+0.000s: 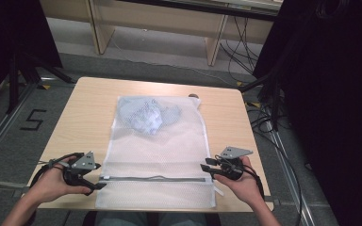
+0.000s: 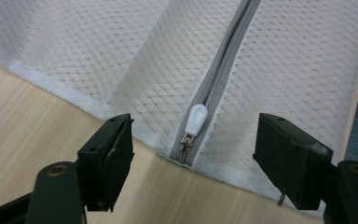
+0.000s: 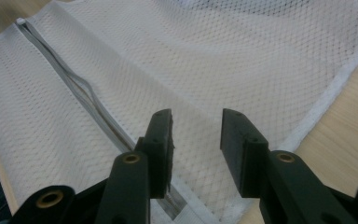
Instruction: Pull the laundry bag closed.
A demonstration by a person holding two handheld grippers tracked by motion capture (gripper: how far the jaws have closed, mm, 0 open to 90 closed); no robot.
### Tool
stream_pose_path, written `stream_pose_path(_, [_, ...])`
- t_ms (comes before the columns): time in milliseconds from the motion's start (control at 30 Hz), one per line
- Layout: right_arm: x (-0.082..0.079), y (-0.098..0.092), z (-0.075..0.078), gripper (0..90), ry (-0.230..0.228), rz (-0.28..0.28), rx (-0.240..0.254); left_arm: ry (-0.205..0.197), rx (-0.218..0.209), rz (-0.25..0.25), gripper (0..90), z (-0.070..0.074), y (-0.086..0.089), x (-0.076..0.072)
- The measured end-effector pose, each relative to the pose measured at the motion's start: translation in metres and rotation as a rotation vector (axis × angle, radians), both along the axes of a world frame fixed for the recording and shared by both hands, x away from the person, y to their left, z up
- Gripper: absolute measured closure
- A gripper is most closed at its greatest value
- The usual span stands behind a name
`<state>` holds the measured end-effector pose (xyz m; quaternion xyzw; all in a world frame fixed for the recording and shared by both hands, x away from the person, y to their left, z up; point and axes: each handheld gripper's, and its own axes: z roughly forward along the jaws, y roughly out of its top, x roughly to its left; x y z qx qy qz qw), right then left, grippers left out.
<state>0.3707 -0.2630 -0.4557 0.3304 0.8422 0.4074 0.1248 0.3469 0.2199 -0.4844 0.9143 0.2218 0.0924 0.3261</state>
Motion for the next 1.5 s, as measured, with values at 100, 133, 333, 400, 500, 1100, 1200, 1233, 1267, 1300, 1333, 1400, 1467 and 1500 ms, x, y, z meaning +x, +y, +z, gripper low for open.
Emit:
stream_pose_path(100, [0.003,0.006,-0.001,64.0,0.008,0.003,-0.008,-0.002,0.002,0.005,26.2,0.001,0.002,0.000])
stream_pose_path(133, [0.003,0.006,-0.001,64.0,0.008,0.003,-0.008,-0.005,-0.008,0.011,26.2,0.001,0.002,-0.001])
stream_pose_path(333, [0.011,0.030,0.008,63.3,-0.011,0.059,-0.008,-0.014,-0.008,0.014,23.3,0.003,0.007,-0.001])
stream_pose_path(400, [0.014,0.047,0.011,63.3,-0.019,0.098,-0.010,-0.018,-0.001,0.016,22.7,0.003,0.009,0.000])
stream_pose_path(500, [0.016,0.077,0.015,63.2,-0.011,0.165,-0.029,-0.018,0.016,-0.006,22.3,0.004,0.009,0.003])
stream_pose_path(1100, [0.030,0.203,0.009,65.2,0.001,0.416,-0.090,0.005,0.003,-0.043,22.6,-0.002,0.009,0.008])
stream_pose_path(1200, [0.030,0.217,0.005,66.8,0.018,0.458,-0.104,0.009,-0.005,-0.048,23.6,-0.006,0.008,0.008])
stream_pose_path(1233, [0.030,0.226,0.001,68.7,0.032,0.486,-0.116,0.010,0.060,-0.108,24.8,-0.004,0.011,0.011])
stream_pose_path(1267, [0.029,0.230,-0.001,69.5,0.045,0.499,-0.123,0.010,0.060,-0.108,25.5,-0.004,0.011,0.011])
stream_pose_path(1300, [0.029,0.230,-0.001,69.5,0.045,0.499,-0.123,0.016,0.060,-0.109,25.5,-0.004,0.011,0.012])
stream_pose_path(1333, [0.029,0.235,-0.003,69.7,0.053,0.509,-0.130,0.008,0.052,-0.106,26.3,-0.005,0.011,0.011])
stream_pose_path(1400, [0.029,0.249,-0.008,71.9,0.071,0.543,-0.154,0.016,0.025,-0.094,28.8,-0.007,0.010,0.010])
stream_pose_path(1467, [0.030,0.258,-0.010,72.9,0.072,0.563,-0.179,0.006,0.015,-0.082,30.8,-0.008,0.009,0.010])
stream_pose_path(1500, [0.030,0.258,-0.010,72.9,0.072,0.563,-0.179,0.006,0.015,-0.082,31.6,-0.008,0.009,0.010])
